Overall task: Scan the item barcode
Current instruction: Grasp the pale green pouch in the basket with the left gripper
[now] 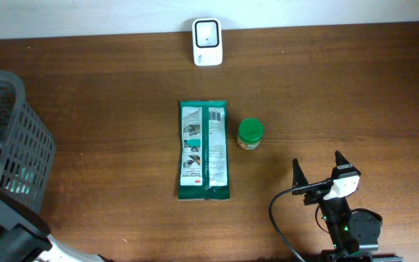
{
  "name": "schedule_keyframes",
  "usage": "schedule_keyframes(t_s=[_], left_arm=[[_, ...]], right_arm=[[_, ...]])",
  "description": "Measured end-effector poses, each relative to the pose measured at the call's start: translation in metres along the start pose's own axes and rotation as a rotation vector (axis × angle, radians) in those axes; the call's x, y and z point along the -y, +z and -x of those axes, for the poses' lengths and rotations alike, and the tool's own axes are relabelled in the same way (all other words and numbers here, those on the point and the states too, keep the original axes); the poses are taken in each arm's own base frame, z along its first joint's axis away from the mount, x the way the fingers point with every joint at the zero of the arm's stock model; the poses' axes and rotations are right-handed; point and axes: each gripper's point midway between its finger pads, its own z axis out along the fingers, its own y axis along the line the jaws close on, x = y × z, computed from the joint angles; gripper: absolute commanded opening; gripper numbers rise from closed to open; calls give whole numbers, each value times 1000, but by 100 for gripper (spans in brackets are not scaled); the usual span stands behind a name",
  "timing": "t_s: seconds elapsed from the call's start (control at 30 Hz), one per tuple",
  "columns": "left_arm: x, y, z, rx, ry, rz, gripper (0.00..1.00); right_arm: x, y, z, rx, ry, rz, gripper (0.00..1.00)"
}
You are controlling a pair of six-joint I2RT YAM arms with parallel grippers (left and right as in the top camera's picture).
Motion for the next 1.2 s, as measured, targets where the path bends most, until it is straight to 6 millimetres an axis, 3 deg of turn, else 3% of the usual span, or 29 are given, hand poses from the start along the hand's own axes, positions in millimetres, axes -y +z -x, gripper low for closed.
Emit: schedule_keyframes(t_s=[0.1,0.23,0.27,0.3,0.33,0.37,0.4,0.67,0.77,0.87,0.93,0.97,1.0,1.03,1.07,1.13,1.2], left_arm=[[-3,17,-8,-6,1,10,55],[1,27,-3,37,-6,-11,55],[1,28,-3,51,-8,-18,52],[2,29,-3,57,-9,-22,41],[2,29,-3,62,-9,-28,19],[3,29,-3,63,-14,-35,6],[5,29,-3,63,-12,-42,2],[-1,16,-12,3,-1,-12,0],[14,-31,14,34,-9,-83,0],[37,-130,59,221,-23,-260,0],[43,-203,68,351,-18,-396,0],[46,-249,64,428,-3,-496,0],[47,-300,47,507,29,-601,0],[50,-319,35,534,53,-644,0],[61,-345,6,548,118,-711,0],[93,-360,-41,504,279,-779,0],[132,-353,-94,421,471,-792,0]], right_arm=[[0,0,0,0,1,0,98],[0,0,0,0,0,0,98],[0,0,0,0,1,0,98],[0,0,0,0,1,0,98],[0,0,0,0,0,0,98],[0,0,0,0,1,0,98],[0,0,0,0,0,0,98],[0,0,0,0,0,0,98],[0,0,0,0,1,0,98],[0,0,0,0,0,0,98],[0,0,0,0,1,0,98],[0,0,0,0,0,0,98],[0,0,0,0,1,0,98],[0,0,0,0,1,0,98],[0,0,0,0,1,0,99],[0,0,0,0,0,0,98],[0,0,0,0,1,0,98]])
